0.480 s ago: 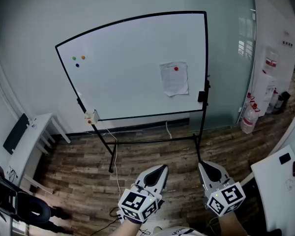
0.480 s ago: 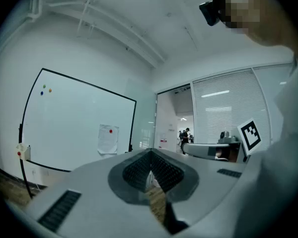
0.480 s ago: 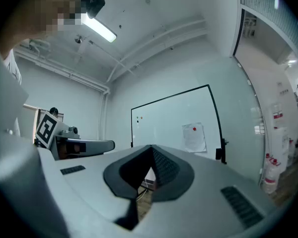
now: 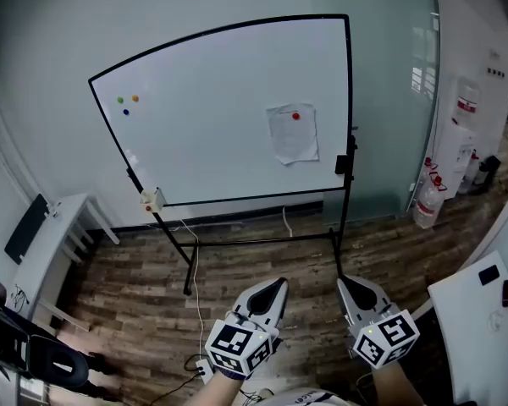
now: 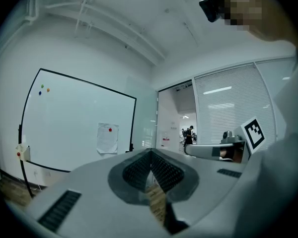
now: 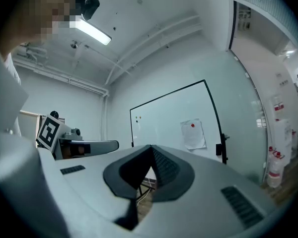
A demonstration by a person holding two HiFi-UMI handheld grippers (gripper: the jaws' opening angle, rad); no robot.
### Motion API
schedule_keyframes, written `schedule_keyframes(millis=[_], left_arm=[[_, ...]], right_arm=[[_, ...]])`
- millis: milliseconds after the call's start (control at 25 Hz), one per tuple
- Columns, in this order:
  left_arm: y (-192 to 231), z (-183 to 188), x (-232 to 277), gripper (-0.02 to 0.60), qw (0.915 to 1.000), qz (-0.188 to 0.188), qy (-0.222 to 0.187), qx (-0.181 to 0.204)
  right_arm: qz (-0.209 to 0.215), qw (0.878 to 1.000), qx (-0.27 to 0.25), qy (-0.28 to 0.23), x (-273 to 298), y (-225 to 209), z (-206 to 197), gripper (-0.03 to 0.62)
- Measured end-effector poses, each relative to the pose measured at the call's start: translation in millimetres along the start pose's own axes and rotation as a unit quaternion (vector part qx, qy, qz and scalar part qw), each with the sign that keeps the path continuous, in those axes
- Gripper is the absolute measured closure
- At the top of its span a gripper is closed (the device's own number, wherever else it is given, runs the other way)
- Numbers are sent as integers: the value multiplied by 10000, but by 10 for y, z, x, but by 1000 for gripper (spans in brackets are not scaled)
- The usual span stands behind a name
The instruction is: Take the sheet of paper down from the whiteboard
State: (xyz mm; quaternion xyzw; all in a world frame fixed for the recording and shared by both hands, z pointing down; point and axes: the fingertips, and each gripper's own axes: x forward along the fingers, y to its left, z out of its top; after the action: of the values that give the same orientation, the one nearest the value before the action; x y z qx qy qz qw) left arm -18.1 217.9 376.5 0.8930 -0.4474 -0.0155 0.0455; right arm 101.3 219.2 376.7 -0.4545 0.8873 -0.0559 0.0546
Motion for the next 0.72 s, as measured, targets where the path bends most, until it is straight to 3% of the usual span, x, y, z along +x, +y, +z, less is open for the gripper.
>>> schedule_keyframes(millis=[360,720], left_arm=[[-82,15,273,571,9995,270,-18,140],[76,10,596,571,9997,181,-27,165]], right_arm=[[82,9995,292,-52,-16,-290,-71,582],[50,9995,313,-4,220,-467,-120,582]])
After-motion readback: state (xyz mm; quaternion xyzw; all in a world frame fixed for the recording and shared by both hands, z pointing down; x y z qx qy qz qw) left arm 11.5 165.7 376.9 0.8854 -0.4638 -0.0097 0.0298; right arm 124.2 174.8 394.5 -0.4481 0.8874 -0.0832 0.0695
